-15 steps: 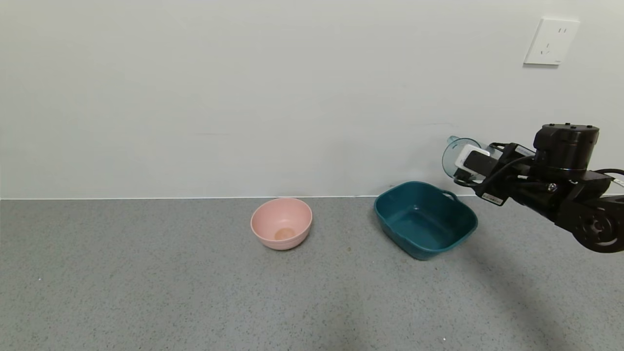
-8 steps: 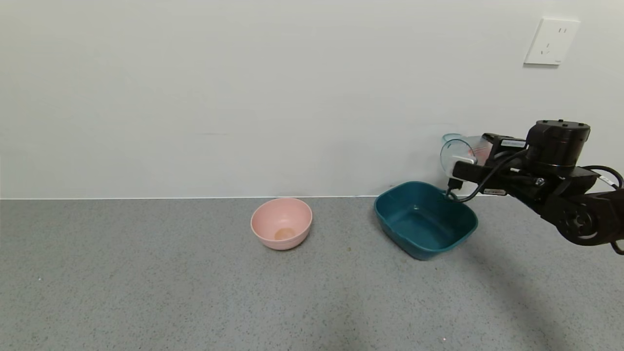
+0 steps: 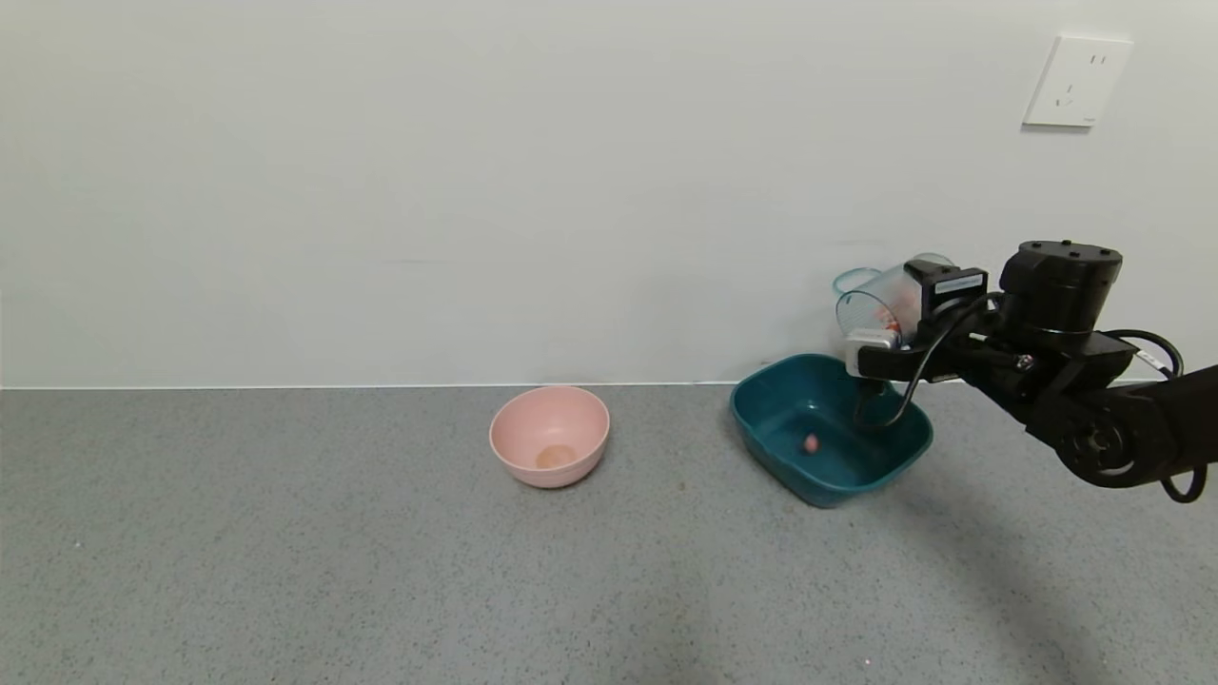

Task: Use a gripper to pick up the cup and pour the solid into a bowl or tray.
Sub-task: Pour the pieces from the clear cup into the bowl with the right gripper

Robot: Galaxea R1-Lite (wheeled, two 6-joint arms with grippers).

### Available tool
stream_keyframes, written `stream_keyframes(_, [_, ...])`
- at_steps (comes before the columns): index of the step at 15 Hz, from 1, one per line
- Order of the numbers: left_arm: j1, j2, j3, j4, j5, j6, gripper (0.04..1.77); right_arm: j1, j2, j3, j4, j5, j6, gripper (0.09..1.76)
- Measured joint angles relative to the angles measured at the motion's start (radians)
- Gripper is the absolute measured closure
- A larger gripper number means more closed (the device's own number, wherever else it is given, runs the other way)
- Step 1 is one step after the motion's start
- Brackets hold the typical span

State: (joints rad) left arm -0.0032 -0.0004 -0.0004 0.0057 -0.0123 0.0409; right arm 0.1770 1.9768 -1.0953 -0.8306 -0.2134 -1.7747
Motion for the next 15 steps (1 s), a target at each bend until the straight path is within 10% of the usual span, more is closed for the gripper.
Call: stream_keyframes(15, [0.0, 0.0, 0.0, 0.0, 0.0, 0.0, 0.09, 0.017, 0.01, 0.009, 0.002, 0.0, -0.355, 0.53])
